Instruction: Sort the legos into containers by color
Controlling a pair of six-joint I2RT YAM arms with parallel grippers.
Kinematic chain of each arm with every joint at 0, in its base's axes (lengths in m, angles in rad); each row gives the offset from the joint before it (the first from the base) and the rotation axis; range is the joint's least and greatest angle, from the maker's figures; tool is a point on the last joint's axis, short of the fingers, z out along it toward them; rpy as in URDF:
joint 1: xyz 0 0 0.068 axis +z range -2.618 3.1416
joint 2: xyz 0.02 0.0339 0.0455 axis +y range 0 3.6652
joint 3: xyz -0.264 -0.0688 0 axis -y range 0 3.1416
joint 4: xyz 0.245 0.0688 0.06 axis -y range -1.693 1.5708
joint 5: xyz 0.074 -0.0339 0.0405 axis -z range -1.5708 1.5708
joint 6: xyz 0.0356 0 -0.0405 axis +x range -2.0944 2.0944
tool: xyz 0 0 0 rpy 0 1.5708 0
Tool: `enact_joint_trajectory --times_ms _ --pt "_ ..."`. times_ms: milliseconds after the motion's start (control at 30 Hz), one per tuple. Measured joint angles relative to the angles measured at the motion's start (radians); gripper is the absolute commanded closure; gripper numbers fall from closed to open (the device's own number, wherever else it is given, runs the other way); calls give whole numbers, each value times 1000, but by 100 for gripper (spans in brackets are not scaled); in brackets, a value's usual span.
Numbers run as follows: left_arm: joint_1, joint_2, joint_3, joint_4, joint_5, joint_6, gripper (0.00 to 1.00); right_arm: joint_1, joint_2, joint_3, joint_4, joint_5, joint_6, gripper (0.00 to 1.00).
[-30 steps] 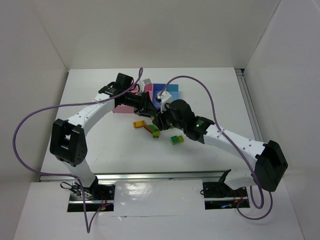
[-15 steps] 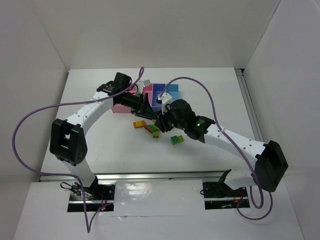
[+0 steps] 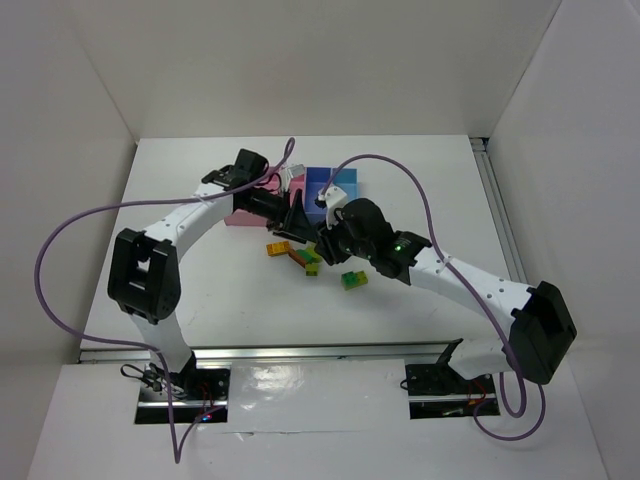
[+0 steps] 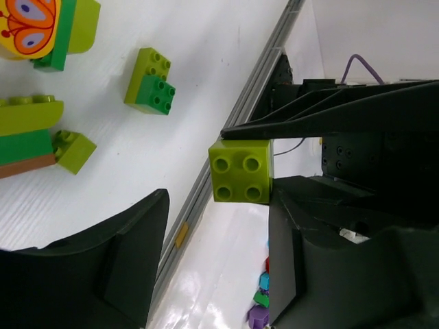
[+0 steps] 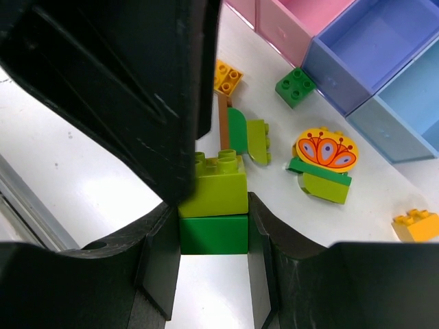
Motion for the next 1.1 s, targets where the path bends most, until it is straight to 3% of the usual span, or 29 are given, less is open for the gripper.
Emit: enact_joint_trajectory --times_ms 167,333,400,500,867,1100 --pt "-9 9 -31 92 52 -48 37 0 0 0 -10 -5 -3 91" --pt "-23 34 -56 166 112 -106 46 0 0 0 -5 -20 -3 91" --pt "-27 38 -64 185 130 -126 61 0 0 0 -8 -19 -3 91" --pt "-29 38 -66 198 132 -152 99 0 -2 0 -12 -13 -8 91" --pt "-19 50 -67 209 116 -195 100 0 -3 0 -18 21 -18 91" --pt "-19 19 -62 210 16 -245 100 0 3 10 -22 75 48 87"
